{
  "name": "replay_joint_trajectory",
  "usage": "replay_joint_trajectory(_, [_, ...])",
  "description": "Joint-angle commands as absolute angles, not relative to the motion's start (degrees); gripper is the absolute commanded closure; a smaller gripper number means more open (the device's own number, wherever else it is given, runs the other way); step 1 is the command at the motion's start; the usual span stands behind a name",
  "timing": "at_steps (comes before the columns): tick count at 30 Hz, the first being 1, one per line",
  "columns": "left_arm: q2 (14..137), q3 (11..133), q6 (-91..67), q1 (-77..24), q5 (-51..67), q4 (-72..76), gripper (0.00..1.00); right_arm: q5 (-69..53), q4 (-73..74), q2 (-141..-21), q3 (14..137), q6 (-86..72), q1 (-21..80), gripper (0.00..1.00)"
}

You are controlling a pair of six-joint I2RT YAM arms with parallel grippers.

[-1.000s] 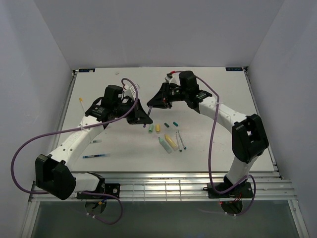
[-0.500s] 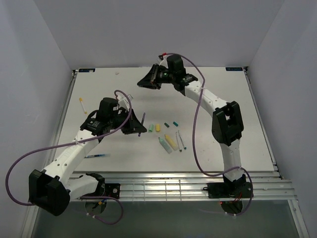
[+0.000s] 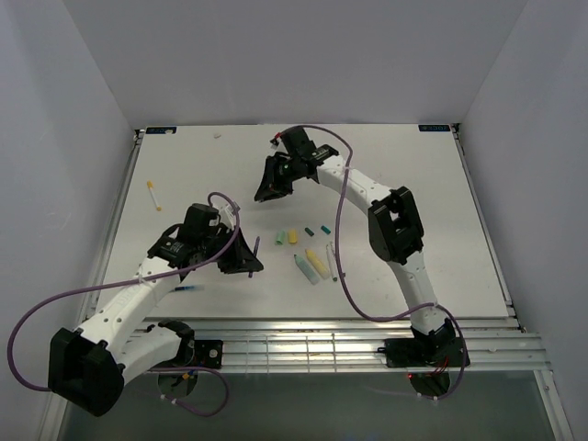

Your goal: Open the pen caps

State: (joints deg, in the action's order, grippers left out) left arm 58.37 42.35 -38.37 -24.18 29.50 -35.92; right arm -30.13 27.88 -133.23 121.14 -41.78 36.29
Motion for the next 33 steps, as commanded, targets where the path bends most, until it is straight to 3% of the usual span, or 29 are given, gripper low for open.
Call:
replay_joint_trajectory(1, [57.7,41.0,-39.3,-24.1,27.8,-35.7,1.00,-27.2,36.7,-131.1,117.7,-31.5,39.9,0.92])
replay_joint_trajectory(4, [58.2,39.9,-39.5,-24.1,28.0,-35.1,1.00,-26.6,35.2,-129.5,110.9,-31.6,40.7,0.92])
replay_joint_trajectory(13, [60.0,36.6,-39.8,-24.1,30.3,-32.9,1.00,-19.0,42.5,-132.7,112.0,-28.8,43.9,0.92])
replay_joint_trajectory(33, [75.3,35.7,-43.8,-24.2,34.5,-21.8,1.00,-14.9,44.3,-137.6,115.8,-27.0,43.7,0.74])
